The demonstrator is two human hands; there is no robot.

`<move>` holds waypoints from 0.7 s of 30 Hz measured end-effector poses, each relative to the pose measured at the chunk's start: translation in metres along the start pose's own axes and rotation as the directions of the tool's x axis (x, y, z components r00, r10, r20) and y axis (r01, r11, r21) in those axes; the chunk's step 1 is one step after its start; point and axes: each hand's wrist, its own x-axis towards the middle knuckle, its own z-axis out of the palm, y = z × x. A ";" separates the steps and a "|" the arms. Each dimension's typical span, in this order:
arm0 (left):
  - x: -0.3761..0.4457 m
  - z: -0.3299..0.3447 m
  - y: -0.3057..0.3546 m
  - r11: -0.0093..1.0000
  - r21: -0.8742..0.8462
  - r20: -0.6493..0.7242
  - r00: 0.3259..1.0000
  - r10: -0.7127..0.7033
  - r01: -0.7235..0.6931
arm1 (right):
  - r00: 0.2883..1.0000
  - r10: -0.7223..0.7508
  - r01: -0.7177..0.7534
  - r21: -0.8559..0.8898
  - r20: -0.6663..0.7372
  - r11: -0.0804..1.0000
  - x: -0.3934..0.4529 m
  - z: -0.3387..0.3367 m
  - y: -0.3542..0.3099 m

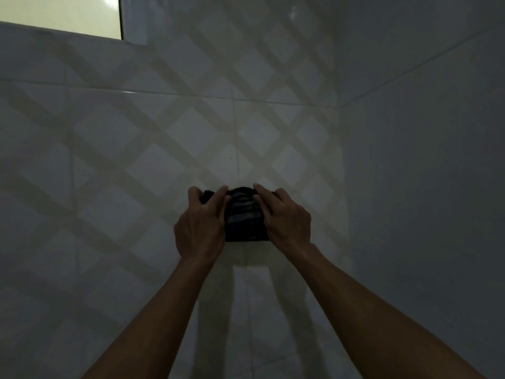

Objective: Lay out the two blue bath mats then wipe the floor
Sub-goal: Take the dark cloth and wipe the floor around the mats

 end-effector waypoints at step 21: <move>-0.049 0.077 -0.021 0.948 0.317 -0.328 0.941 0.079 0.031 | 0.999 0.040 -0.040 0.009 0.035 0.999 -0.051 0.043 0.023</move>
